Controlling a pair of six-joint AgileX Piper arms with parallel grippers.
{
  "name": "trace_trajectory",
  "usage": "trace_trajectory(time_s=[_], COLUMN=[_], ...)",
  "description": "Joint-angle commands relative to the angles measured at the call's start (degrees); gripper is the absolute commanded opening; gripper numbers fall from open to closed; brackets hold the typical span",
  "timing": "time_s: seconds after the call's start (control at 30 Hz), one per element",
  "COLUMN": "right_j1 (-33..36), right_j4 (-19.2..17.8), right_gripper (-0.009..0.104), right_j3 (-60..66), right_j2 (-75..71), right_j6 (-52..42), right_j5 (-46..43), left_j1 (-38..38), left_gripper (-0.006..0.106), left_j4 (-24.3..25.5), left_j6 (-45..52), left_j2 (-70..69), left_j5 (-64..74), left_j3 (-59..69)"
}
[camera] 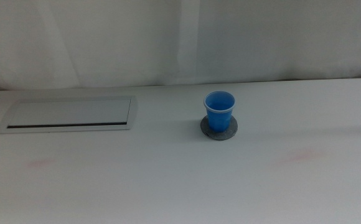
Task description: Place an empty cup on a cup mat.
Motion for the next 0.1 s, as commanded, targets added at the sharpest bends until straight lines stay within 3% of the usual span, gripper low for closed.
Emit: trace_trajectory(time_s=[0.0,0.07], right_j1=[-0.43,-0.43], right_j4=[-0.24,-0.24], right_gripper=[-0.003,-0.003], right_j3=[2.19,2.19], right_j2=[-1.75,-1.75], right_j6=[-0.19,-0.19], right_j5=[0.07,0.07], left_j1=[0.10,0.10], left_gripper=[-0.003,-0.003], left_j4=[-0.15,-0.15], left_j6=[0.39,0.39], left_j2=[-2.37,-2.37], left_j5=[-0.59,-0.59], left_j3=[2.21,2.21])
